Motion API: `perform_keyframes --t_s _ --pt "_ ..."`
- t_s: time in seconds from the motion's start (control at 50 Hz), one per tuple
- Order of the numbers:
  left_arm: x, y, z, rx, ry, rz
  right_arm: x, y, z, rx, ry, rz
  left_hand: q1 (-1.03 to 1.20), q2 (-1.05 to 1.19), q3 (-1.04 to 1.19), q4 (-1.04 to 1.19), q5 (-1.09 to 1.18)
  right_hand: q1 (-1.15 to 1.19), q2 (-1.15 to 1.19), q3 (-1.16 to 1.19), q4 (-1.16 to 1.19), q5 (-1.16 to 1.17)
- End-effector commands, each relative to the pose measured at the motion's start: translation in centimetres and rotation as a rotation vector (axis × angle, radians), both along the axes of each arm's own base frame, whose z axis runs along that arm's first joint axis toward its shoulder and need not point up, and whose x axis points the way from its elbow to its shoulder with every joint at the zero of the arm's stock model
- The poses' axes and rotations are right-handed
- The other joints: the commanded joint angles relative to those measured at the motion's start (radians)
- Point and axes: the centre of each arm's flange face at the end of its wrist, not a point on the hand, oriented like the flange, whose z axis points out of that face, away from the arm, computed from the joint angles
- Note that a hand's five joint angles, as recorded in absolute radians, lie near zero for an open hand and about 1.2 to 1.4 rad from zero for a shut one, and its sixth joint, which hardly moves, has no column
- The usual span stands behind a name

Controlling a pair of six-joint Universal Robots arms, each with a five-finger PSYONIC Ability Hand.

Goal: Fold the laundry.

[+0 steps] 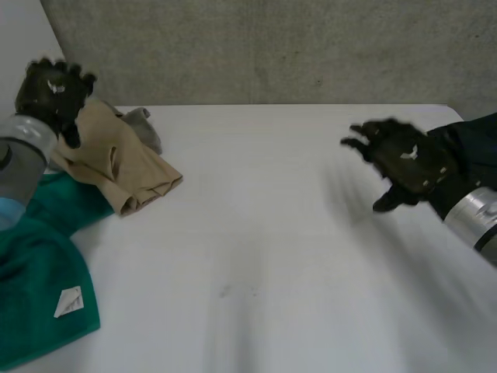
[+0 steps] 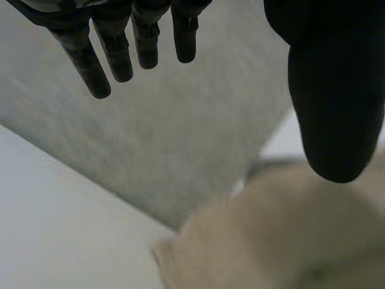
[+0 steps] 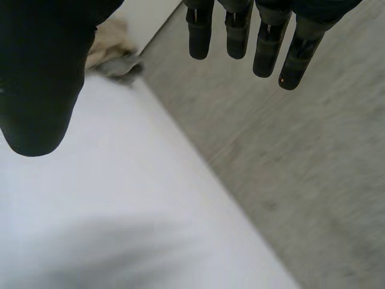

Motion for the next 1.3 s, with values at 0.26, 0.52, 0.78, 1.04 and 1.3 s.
perform_keyframes --t_s 0.26,0.52,0.78,1.04,1.3 --pt "0.6 -7.0 -13.8 0.121 -0.145 -0.205 0.1 1.0 -5.0 0.082 0.277 -0.157 0.888 0.876 0.876 0.880 0.863 -0.019 -0.044 -0.032 -0.057 -0.057" --pt "-5.7 -3.0 -4.9 -0.122 -0.037 -0.216 -0.1 0.5 -4.5 0.066 0.277 -0.182 1.201 1.189 1.189 1.192 1.176 -0.019 -0.044 -0.032 -0.057 -0.057" --pt "-20.1 16.9 -4.8 0.157 0.273 -0.783 -1.5 -1.1 -1.2 0.034 0.185 -0.338 1.201 1.189 1.189 1.192 1.176 -0.019 -0.044 -0.032 -0.057 -0.057" --pt "-22.6 21.1 -6.2 0.208 0.265 -0.879 -1.9 -1.6 -0.8 0.034 0.162 -0.355 -0.002 -0.014 -0.014 -0.011 -0.027 -0.019 -0.044 -0.032 -0.057 -0.057" --pt "-11.4 11.2 -4.5 0.207 0.145 -0.380 -1.7 -1.5 -0.9 0.040 0.168 -0.351 0.062 0.050 0.050 0.054 0.037 -0.019 -0.044 -0.032 -0.057 -0.057"
